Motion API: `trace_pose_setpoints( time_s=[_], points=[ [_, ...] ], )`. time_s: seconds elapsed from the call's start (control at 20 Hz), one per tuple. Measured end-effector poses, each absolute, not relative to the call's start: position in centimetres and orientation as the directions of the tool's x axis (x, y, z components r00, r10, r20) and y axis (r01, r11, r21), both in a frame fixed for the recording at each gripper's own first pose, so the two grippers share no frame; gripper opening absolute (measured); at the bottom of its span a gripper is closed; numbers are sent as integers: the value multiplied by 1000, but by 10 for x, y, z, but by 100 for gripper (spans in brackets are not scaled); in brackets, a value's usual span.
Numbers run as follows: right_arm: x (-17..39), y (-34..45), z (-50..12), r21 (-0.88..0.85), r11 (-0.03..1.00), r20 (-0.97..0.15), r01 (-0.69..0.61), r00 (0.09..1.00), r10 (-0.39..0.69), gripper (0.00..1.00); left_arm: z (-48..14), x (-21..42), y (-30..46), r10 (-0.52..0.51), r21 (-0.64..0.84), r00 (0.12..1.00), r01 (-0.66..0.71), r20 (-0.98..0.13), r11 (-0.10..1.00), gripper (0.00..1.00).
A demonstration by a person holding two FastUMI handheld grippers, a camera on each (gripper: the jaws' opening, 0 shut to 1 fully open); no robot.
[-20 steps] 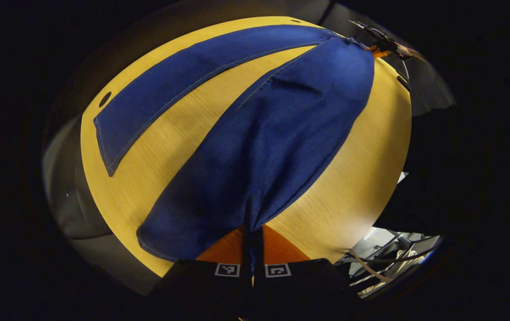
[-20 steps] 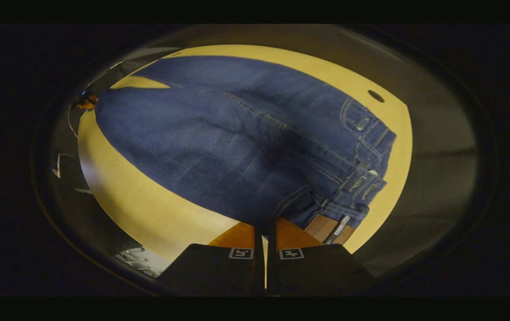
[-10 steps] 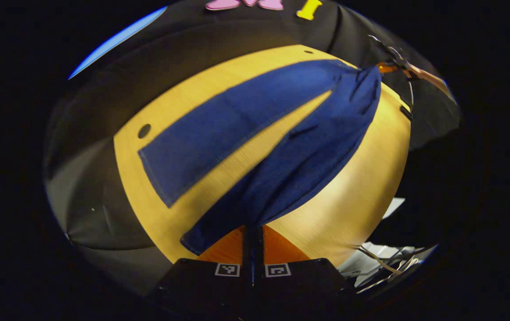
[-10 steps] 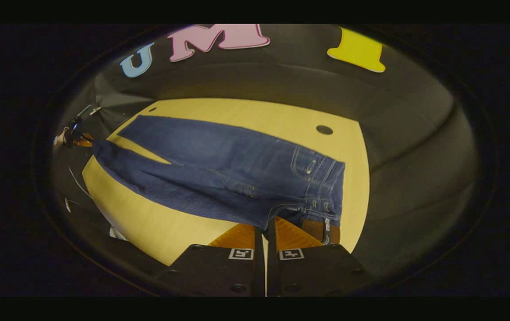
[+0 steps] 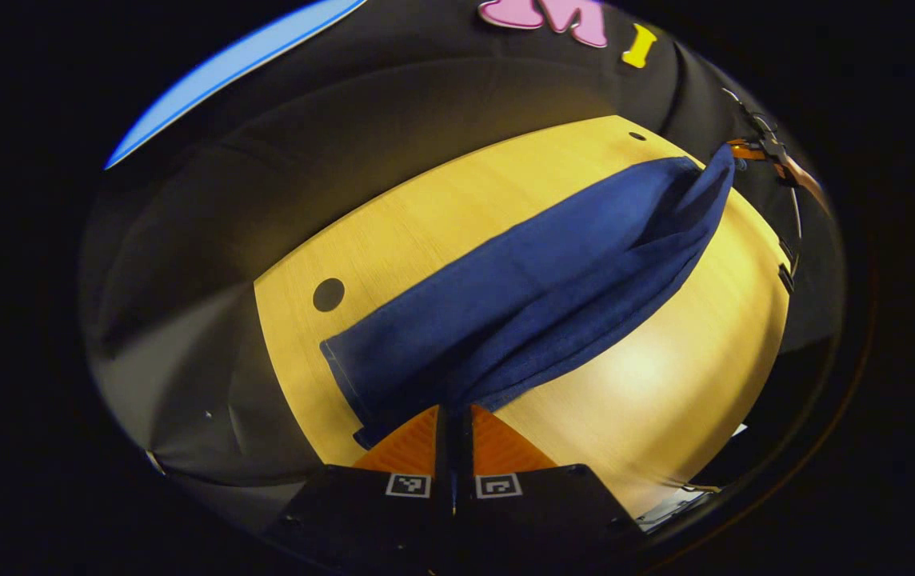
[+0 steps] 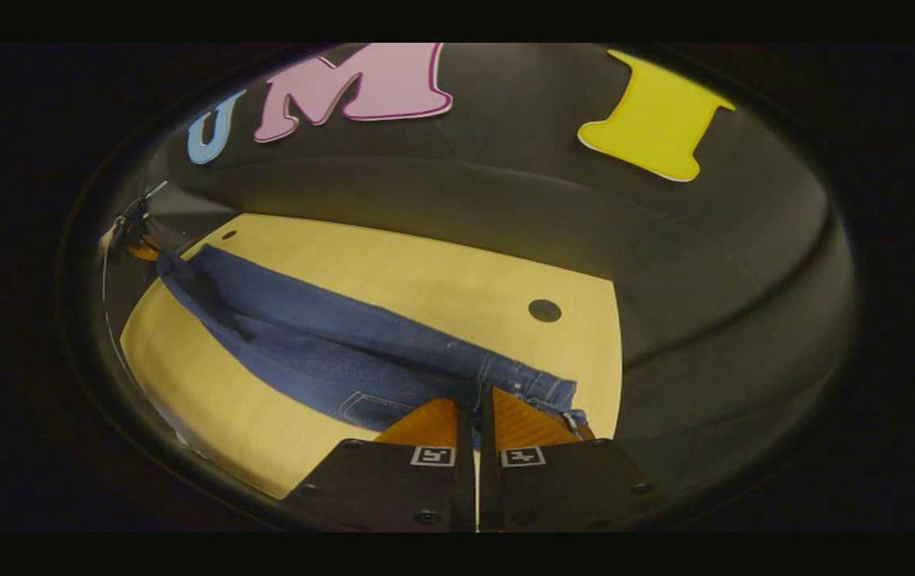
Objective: Grasp the waist and the cuffs of the jeans and fold them to make the two legs overlap; first hold the waist and fold one-third of the jeans toward the cuffs, then hold the cuffs and fold the remaining one-third in the same direction to finish folding.
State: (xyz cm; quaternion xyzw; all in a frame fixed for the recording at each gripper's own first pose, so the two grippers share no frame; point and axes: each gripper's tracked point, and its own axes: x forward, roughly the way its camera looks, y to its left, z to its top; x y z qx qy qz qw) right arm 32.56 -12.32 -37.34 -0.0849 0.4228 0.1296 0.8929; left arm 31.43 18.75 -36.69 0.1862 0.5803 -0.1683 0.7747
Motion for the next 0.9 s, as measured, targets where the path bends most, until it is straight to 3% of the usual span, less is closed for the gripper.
trace_pose_setpoints(
  time_s=[0.25,0.4,0.5,0.55,0.6,0.65,0.7,0.75,0.85,0.9],
  points=[
    [375,-124,-437,-48,973,-841,-228,534,84,6,-414,340,196,-80,-34,94,414,-992,910,6],
    [396,-118,-468,-54,981,-862,-188,505,50,6,-435,365,206,-55,-18,78,412,-995,911,9],
    [405,-115,-484,-80,981,-869,-176,494,18,6,-446,382,225,43,85,110,407,-993,909,21],
    [408,-112,-491,-96,979,-872,-182,489,6,6,-455,385,228,84,124,114,410,-990,904,35],
    [409,-111,-495,-115,976,-873,-188,488,-9,6,-459,390,229,106,150,127,412,-986,899,35],
    [412,-109,-499,-128,973,-872,-189,489,-20,24,-459,397,231,134,188,158,405,-978,895,35],
    [411,-108,-501,-136,973,-872,-189,489,-27,0,-457,403,237,159,224,193,391,-968,893,37],
    [412,-108,-501,-145,972,-870,-186,492,-36,0,-459,408,245,177,252,223,374,-959,893,48],
    [413,-106,-498,-136,973,-864,-186,503,-24,10,-454,410,252,211,297,268,341,-940,892,65],
    [413,-105,-491,-125,975,-861,-181,509,-16,29,-449,410,254,215,307,290,327,-933,894,74]
  ],
)
